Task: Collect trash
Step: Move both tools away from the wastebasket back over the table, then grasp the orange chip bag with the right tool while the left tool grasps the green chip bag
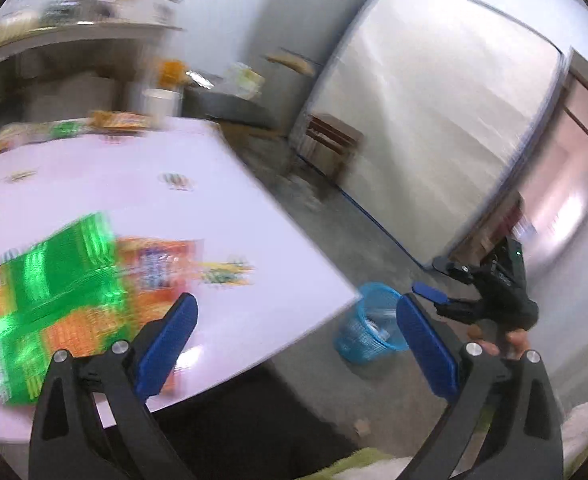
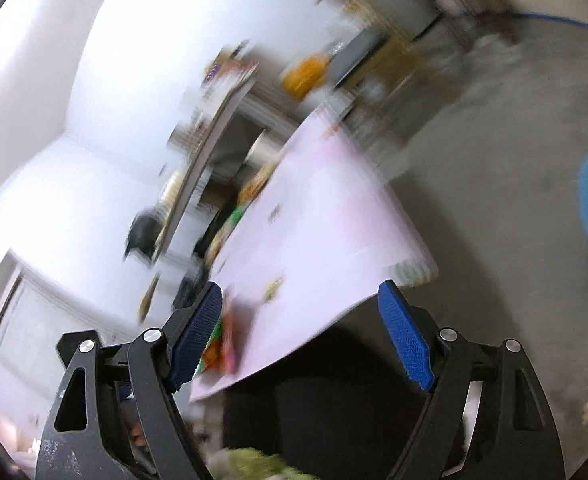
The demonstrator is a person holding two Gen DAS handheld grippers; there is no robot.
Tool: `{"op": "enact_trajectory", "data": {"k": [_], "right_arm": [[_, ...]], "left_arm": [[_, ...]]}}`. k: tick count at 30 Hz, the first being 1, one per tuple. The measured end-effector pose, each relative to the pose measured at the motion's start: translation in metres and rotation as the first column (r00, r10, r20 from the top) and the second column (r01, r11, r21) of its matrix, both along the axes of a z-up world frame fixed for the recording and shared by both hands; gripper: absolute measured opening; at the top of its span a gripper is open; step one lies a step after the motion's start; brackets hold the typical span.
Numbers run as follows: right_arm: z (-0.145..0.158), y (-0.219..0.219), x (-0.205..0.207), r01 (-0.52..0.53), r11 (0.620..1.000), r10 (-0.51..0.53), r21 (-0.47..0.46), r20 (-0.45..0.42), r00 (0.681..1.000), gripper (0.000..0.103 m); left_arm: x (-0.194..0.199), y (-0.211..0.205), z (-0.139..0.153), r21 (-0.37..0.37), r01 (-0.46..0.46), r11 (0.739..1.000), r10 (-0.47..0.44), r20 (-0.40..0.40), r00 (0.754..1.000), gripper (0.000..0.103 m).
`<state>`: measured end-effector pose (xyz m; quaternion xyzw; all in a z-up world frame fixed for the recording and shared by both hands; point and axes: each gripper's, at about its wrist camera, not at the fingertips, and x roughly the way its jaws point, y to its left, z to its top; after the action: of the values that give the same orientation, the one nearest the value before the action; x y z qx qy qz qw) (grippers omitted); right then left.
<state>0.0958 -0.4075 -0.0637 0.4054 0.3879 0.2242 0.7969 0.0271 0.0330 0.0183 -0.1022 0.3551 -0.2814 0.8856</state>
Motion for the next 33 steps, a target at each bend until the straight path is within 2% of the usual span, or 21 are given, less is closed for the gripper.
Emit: {"op": "enact_trajectory", "data": {"k": [2, 5, 8, 10, 12, 15, 18, 23, 26, 30, 33], "right_arm": [[-0.002, 0.034, 0.015, -0.088, 0.996, 0.089, 0.014, -0.012, 0.996, 0.077], [-0.01, 0.088, 0.039, -0.214, 0.976, 0.216, 0.032, -0.049, 0.975, 0.076], [-0.019, 0.137, 0.062, -0.308, 0.951, 0.31, 0.038, -0.095, 0.946, 0.071], [-0.023, 0.161, 0.069, -0.341, 0.94, 0.342, 0.031, -0.119, 0.932, 0.069], [-0.025, 0.182, 0.072, -0.364, 0.931, 0.363, 0.02, -0.145, 0.92, 0.066], [-0.032, 0.201, 0.083, -0.377, 0.926, 0.37, -0.004, -0.183, 0.911, 0.061], [-0.035, 0.209, 0.087, -0.385, 0.923, 0.374, -0.015, -0.206, 0.904, 0.058], [-0.04, 0.217, 0.091, -0.405, 0.914, 0.395, 0.005, -0.232, 0.889, 0.056], [-0.044, 0.22, 0.095, -0.419, 0.908, 0.41, 0.014, -0.239, 0.88, 0.051], [-0.044, 0.226, 0.1, -0.429, 0.903, 0.42, 0.013, -0.235, 0.877, 0.05], [-0.046, 0.232, 0.102, -0.436, 0.9, 0.425, 0.01, -0.24, 0.873, 0.044]], "left_arm": [[-0.012, 0.035, -0.006, 0.009, -0.103, 0.995, 0.102, 0.027, 0.994, 0.097], [-0.023, 0.06, -0.015, 0.035, -0.184, 0.982, 0.182, 0.053, 0.982, 0.097], [-0.027, 0.065, -0.028, 0.115, -0.222, 0.968, 0.213, 0.088, 0.973, 0.097], [-0.026, 0.06, -0.037, 0.197, -0.229, 0.953, 0.207, 0.124, 0.97, 0.097], [-0.023, 0.056, -0.048, 0.283, -0.236, 0.93, 0.199, 0.155, 0.968, 0.097], [-0.012, 0.048, -0.068, 0.42, -0.258, 0.87, 0.189, 0.199, 0.962, 0.095], [-0.003, 0.047, -0.085, 0.482, -0.264, 0.835, 0.186, 0.205, 0.961, 0.086], [0.008, 0.05, -0.1, 0.52, -0.235, 0.821, 0.147, 0.204, 0.968, 0.074], [0.011, 0.05, -0.105, 0.534, -0.212, 0.818, 0.137, 0.178, 0.975, 0.066], [0.018, 0.058, -0.111, 0.492, -0.192, 0.849, 0.152, 0.119, 0.981, 0.058], [0.023, 0.066, -0.116, 0.454, -0.193, 0.87, 0.178, 0.077, 0.981, 0.051]]}}
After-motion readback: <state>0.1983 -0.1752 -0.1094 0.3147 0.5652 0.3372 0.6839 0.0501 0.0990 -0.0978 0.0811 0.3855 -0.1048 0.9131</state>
